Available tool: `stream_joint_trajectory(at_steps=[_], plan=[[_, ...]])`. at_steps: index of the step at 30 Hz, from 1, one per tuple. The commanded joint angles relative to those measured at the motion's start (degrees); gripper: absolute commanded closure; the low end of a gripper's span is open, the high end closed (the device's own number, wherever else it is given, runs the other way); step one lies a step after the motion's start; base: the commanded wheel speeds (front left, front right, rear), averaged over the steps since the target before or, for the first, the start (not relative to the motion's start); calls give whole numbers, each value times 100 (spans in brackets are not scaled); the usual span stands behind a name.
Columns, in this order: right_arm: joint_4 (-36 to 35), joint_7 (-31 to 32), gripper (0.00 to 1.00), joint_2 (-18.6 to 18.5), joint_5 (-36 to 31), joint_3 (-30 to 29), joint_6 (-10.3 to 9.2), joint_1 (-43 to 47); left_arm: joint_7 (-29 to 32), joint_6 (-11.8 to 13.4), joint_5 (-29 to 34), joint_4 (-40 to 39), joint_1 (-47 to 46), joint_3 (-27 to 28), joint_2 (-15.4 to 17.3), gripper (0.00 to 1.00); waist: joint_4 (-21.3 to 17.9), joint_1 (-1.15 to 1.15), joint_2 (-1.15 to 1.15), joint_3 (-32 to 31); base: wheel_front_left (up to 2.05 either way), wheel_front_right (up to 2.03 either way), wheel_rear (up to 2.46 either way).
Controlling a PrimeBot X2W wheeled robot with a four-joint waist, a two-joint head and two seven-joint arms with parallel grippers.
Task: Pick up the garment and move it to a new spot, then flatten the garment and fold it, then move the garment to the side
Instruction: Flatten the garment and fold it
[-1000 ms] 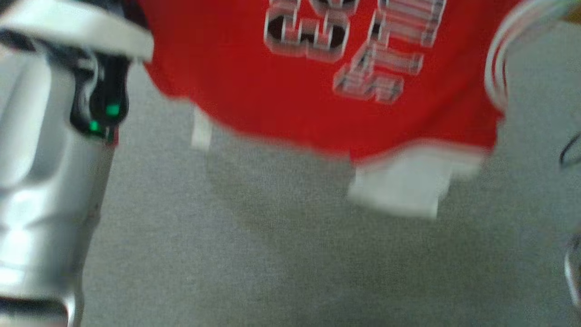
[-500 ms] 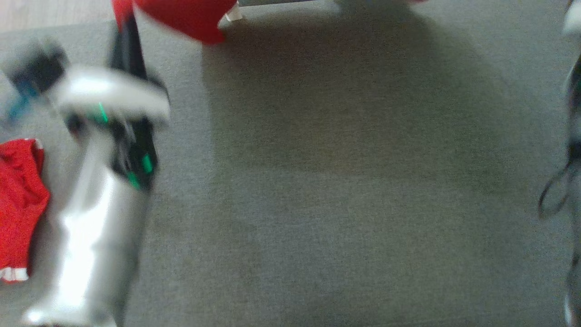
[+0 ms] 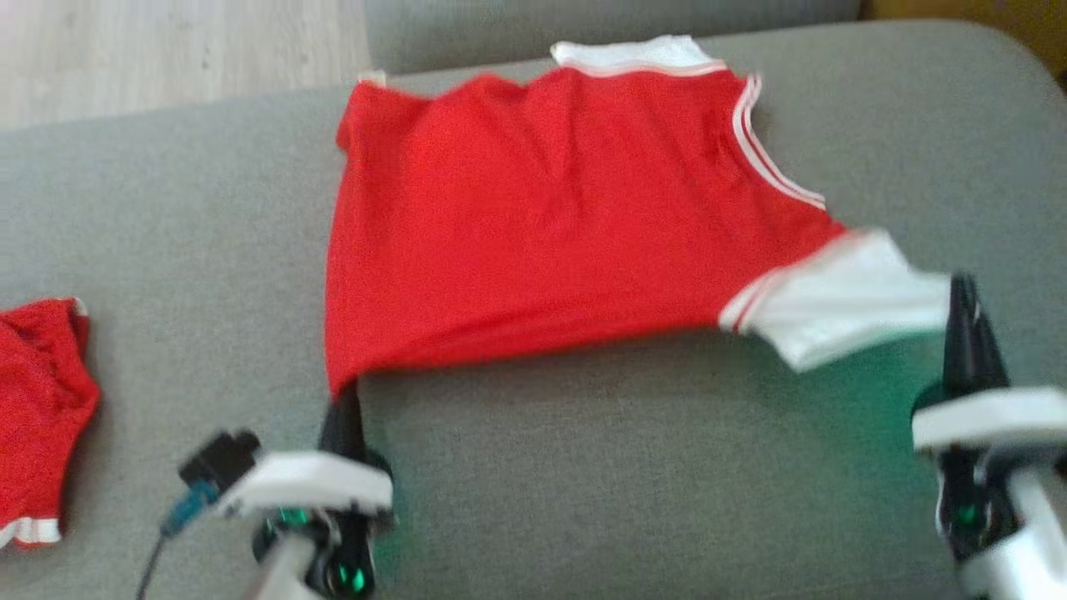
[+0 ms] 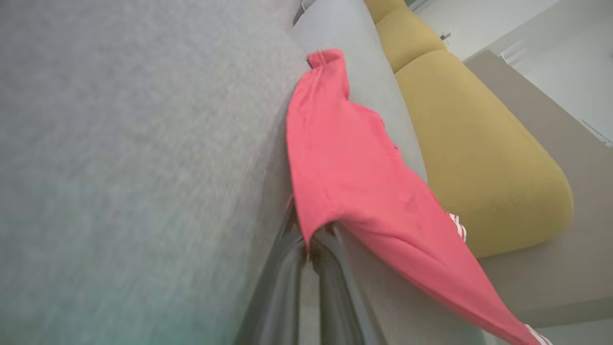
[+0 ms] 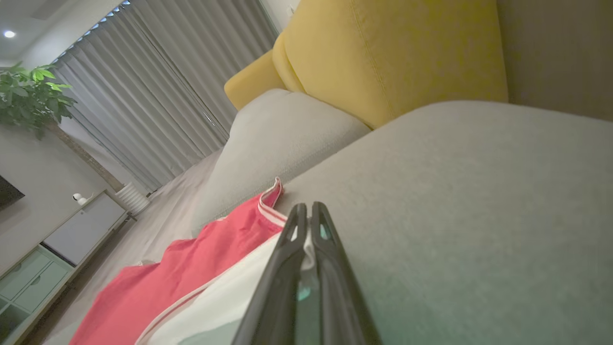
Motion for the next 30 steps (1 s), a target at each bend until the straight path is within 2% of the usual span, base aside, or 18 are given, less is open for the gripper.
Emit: stream_joint_trajectory(at_steps=[1,8,17,23,30], plan=[[-205,-88,100,18,69,-29,22,228,-58,14,-133,75,533,-22,13,100,53,2,0,-259,0,0,0],[-289,-109,100,355,150,-216,22,1402,-279,13,-258,-10,1321,-416,99,100,133,2,0,-765,0,0,0],[-659,-55,100,550,201,-489,22,2394,-428,13,-472,-398,1916,-566,353,100,141,2,0,-935,0,0,0],[-1011,49,100,650,197,-664,22,2261,-442,13,-457,-923,1858,-809,599,100,211,2,0,-850,0,0,0],[-1303,356,100,789,138,-796,22,1316,-242,12,-416,-1363,1063,-1108,702,100,410,2,0,-469,0,0,0]])
